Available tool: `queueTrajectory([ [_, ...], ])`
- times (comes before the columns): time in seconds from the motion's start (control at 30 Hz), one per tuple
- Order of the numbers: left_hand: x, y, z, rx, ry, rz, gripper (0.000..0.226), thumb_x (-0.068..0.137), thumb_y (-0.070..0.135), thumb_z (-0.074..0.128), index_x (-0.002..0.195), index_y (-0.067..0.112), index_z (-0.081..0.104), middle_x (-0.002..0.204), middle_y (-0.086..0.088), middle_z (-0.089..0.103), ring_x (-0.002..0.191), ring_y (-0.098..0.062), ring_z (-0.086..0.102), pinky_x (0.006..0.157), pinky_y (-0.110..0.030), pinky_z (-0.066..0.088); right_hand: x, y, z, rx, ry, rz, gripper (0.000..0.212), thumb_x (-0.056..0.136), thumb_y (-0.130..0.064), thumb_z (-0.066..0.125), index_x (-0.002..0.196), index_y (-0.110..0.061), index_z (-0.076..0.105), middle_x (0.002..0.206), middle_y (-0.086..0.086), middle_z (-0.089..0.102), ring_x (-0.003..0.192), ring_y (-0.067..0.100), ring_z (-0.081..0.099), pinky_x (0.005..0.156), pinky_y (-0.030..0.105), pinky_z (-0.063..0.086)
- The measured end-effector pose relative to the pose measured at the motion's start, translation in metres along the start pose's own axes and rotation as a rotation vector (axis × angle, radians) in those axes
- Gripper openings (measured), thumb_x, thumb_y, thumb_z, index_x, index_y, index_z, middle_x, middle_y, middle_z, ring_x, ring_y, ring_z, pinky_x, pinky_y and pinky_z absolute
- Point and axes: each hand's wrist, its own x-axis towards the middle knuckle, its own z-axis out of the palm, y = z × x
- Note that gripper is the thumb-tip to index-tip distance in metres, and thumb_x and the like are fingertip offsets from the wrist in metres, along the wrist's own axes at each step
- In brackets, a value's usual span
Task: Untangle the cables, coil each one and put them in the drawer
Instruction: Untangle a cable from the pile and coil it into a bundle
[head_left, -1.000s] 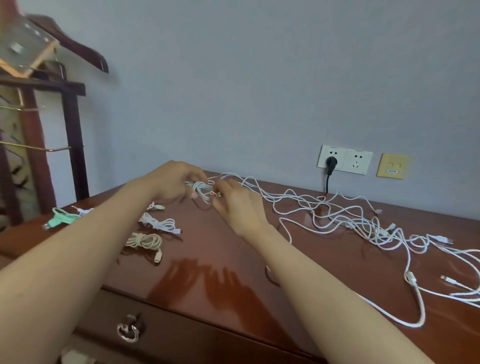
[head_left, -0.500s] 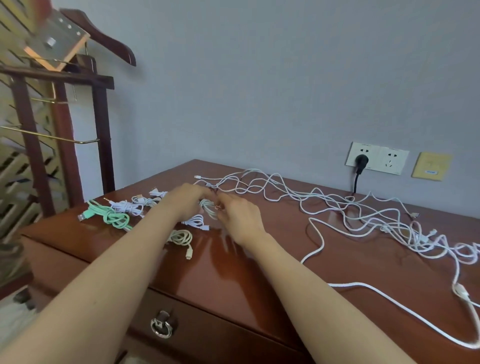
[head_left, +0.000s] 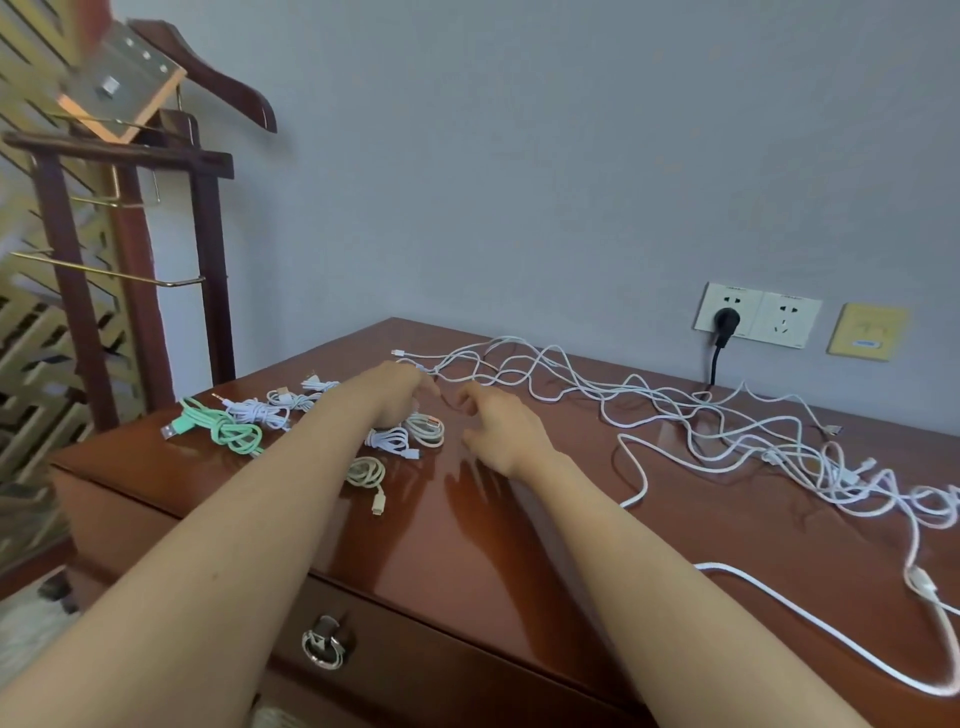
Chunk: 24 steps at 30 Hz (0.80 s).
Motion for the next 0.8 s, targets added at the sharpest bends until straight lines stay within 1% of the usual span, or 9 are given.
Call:
queueTrajectory([
  [0.1,0.000,0.017,-0.007,-0.038,0.012,0.031,0.046,0.093,-0.004,0.036,0.128,0.020,0.055,0.126,-0.010,0.057,0.117,-0.025,0.052,0.097,-0.032,0.040,-0.004,0.013,-0.017,-0.043,0.003,0.034,0.036,0.082,-0.007,0.052,0.117,-0.017,0.054,0.123,0.005,0.055,0.114,0.026,0.050,0.085,0.029,0.039],
  [0.23,0.000,0.051,-0.015,-0.032,0.034,0.107,0.042,0.092,-0.002,0.040,0.123,0.018,0.060,0.122,-0.009,0.058,0.116,-0.025,0.052,0.096,-0.033,0.040,-0.013,0.034,-0.041,-0.087,-0.008,0.084,0.033,0.080,-0.008,0.054,0.112,-0.018,0.060,0.119,0.006,0.058,0.113,0.025,0.052,0.088,0.030,0.041],
  [0.37,-0.004,0.090,-0.016,-0.045,0.032,0.190,0.038,0.091,-0.002,0.042,0.114,0.017,0.065,0.118,-0.008,0.061,0.113,-0.024,0.054,0.088,-0.028,0.041,-0.029,0.056,-0.061,-0.142,-0.029,0.141,0.029,0.082,-0.008,0.052,0.107,-0.017,0.063,0.116,0.005,0.060,0.112,0.024,0.052,0.088,0.030,0.041],
  [0.47,-0.007,0.116,-0.009,-0.060,-0.004,0.247,0.038,0.090,-0.003,0.041,0.113,0.014,0.065,0.115,-0.008,0.063,0.111,-0.021,0.055,0.082,-0.022,0.038,-0.042,0.074,-0.075,-0.136,-0.053,0.189,0.025,0.081,-0.006,0.054,0.100,-0.017,0.065,0.101,0.002,0.061,0.102,0.021,0.055,0.082,0.027,0.042],
  [0.53,-0.008,0.132,-0.002,-0.069,-0.042,0.277,0.036,0.091,-0.003,0.042,0.113,0.013,0.066,0.115,-0.008,0.064,0.111,-0.020,0.056,0.083,-0.021,0.038,-0.052,0.085,-0.084,-0.146,-0.091,0.221,0.022,0.080,-0.006,0.056,0.097,-0.017,0.066,0.092,0.000,0.059,0.093,0.019,0.055,0.078,0.024,0.041],
  [0.57,-0.008,0.140,0.002,-0.076,-0.063,0.290,0.035,0.091,-0.003,0.043,0.112,0.013,0.066,0.115,-0.008,0.065,0.111,-0.020,0.056,0.083,-0.021,0.038,-0.058,0.091,-0.089,-0.157,-0.106,0.235,0.021,0.080,-0.007,0.057,0.096,-0.016,0.067,0.093,0.002,0.061,0.093,0.019,0.056,0.079,0.024,0.042],
  [0.67,-0.009,0.163,0.010,-0.075,-0.102,0.339,0.030,0.091,0.002,0.046,0.110,0.013,0.067,0.115,-0.007,0.065,0.111,-0.020,0.056,0.084,-0.020,0.038,-0.075,0.104,-0.103,-0.180,-0.135,0.273,0.021,0.081,-0.009,0.057,0.098,-0.015,0.069,0.108,0.006,0.065,0.104,0.022,0.057,0.088,0.029,0.046],
  [0.73,-0.008,0.179,0.014,-0.058,-0.120,0.376,0.027,0.092,0.007,0.048,0.108,0.015,0.068,0.116,-0.005,0.065,0.111,-0.020,0.057,0.089,-0.023,0.040,-0.086,0.111,-0.111,-0.191,-0.160,0.308,0.023,0.081,-0.008,0.056,0.098,-0.015,0.069,0.110,0.008,0.065,0.105,0.024,0.057,0.086,0.028,0.046],
  [0.8,-0.007,0.194,0.019,-0.045,-0.158,0.414,0.029,0.090,0.007,0.046,0.105,0.016,0.069,0.114,-0.004,0.066,0.108,-0.019,0.057,0.093,-0.027,0.043,-0.097,0.118,-0.118,-0.188,-0.191,0.346,0.025,0.081,-0.005,0.055,0.099,-0.014,0.070,0.109,0.009,0.065,0.103,0.024,0.058,0.081,0.025,0.044],
])
